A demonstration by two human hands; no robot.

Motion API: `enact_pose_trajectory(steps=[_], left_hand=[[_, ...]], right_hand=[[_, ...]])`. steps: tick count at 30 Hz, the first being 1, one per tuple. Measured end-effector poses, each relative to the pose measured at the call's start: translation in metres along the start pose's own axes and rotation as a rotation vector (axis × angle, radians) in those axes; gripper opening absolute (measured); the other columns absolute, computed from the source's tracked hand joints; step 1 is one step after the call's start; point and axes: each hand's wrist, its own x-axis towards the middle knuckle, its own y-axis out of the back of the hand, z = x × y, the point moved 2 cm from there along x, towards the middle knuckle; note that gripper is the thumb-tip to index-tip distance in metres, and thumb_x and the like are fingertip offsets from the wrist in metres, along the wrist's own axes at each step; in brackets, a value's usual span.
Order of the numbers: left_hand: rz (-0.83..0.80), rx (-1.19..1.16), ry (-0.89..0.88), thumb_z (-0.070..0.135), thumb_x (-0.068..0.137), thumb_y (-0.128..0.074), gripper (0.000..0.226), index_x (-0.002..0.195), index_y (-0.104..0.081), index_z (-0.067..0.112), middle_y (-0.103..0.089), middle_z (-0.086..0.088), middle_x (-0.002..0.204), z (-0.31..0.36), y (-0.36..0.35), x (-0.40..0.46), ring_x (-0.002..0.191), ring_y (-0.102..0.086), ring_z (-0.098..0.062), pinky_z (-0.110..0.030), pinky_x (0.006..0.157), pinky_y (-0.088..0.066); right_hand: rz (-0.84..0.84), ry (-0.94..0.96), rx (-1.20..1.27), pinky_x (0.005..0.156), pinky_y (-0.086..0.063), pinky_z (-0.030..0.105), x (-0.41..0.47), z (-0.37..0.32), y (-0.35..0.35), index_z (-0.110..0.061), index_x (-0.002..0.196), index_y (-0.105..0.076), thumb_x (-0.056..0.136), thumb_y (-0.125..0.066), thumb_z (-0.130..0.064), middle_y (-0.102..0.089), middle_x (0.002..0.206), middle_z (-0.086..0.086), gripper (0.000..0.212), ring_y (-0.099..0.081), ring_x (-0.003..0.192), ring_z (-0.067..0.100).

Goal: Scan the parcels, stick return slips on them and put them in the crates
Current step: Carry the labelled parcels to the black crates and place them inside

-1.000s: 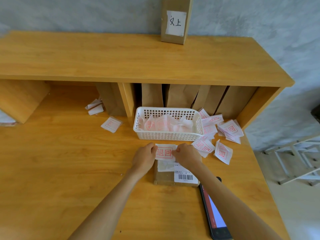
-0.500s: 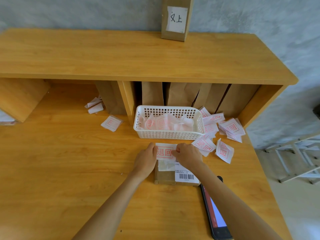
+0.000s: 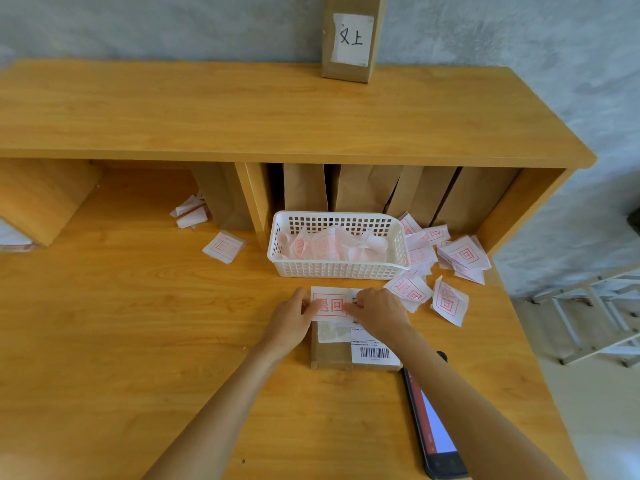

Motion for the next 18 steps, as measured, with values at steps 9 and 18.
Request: enact_pose_trajectory(steps=[9,18], left_hand=[[-0.025,-0.232,0.060,0.038,0.092,-0.063,0.026,0.105,-0.056,0.017,-0.069,0.006,0.102,-0.016,-0.002,-0.007,0.092,-0.066,-0.005,-0.018,0.068,-0.052],[0.069,-0.011,0.133,0.042,0.099,-0.047,0.039,0.071,-0.046,0.015,-0.058,0.006,0.069,0.003,0.001,0.007,0.057,-0.051,-0.004,-0.012,0.045,-0.032]], right_hand=[[0.000,0.055,0.101,0.057,-0.047,0.025,-0.003,0.010,-0.006,-0.022,0.070,-0.045,0.087,-0.067,-0.044,-0.058,0.070,-0.004,0.035,-0.048,0.055,0.008],[0.060,-0.130,0.057,0.056,-0.042,0.026,0.005,0.000,0.002,-0.015,0.069,-0.053,0.097,-0.044,-0.047,-0.053,0.064,-0.002,0.043,-0.054,0.062,0.016]])
